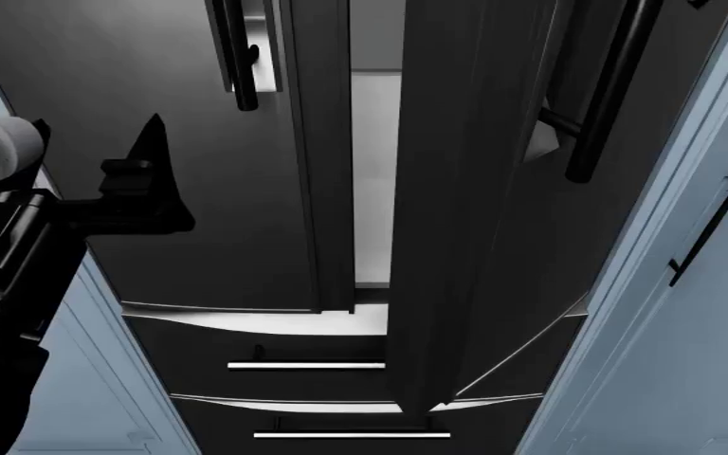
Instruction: Open the fridge doors
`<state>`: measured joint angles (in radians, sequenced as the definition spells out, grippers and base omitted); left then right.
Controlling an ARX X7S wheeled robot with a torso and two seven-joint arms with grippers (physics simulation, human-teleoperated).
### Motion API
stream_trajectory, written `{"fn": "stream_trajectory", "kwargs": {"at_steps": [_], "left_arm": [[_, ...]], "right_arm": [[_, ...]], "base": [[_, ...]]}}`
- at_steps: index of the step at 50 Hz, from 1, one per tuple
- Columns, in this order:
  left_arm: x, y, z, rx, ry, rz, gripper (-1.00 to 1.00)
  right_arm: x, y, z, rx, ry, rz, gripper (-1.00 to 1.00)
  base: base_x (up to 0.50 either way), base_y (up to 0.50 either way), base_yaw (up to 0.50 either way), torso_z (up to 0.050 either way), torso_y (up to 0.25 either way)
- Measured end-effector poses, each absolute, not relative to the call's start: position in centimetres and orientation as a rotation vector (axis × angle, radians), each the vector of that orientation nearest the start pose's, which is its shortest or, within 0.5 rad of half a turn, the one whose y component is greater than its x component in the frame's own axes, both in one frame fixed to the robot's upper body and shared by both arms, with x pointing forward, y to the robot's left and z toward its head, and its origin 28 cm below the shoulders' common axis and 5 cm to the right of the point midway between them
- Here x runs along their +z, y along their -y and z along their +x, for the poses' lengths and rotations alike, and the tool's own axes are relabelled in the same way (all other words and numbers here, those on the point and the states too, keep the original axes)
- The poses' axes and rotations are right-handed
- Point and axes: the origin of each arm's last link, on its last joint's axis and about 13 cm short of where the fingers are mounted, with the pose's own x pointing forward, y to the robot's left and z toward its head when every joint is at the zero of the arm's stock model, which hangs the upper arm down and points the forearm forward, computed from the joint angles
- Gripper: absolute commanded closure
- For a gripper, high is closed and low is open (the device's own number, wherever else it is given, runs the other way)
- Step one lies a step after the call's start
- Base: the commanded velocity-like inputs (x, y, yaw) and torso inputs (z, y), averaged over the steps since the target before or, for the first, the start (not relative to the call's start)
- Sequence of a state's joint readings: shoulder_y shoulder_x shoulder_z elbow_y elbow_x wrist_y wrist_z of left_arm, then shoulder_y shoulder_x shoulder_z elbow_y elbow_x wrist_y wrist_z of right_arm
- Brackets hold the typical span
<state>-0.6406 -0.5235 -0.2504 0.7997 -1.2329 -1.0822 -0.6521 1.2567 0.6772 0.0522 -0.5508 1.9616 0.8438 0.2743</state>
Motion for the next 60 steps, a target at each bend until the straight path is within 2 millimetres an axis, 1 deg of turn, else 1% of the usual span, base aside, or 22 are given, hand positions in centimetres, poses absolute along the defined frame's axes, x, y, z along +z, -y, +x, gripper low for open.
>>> {"fn": "stream_trajectory", "kwargs": {"at_steps": [12,20,34,60], "left_arm": [[25.6,-25.2,20.2,-0.074,0.253,-0.103,-1.0],[25.6,-25.2,20.2,-0.074,0.252,-0.104,-1.0],[25.7,-25.2,20.3,-0.073,0.251,-0.107,-1.0],[25.5,-25.2,20.2,-0.076,0.246,-0.111,-1.0]], "right_arm": [[39.7,12.0,18.8,1.019,0.413,0.163,-1.0],[40.9,10.7,19.0,1.009,0.389,0.135,-1.0],[41.8,9.0,19.7,1.035,0.345,0.089,-1.0],[43.5,5.5,22.8,1.029,0.241,0.092,-1.0]], "base": [[0.0,0.0,0.0,0.0,0.0],[0.0,0.0,0.0,0.0,0.0],[0.0,0.0,0.0,0.0,0.0],[0.0,0.0,0.0,0.0,0.0]]}}
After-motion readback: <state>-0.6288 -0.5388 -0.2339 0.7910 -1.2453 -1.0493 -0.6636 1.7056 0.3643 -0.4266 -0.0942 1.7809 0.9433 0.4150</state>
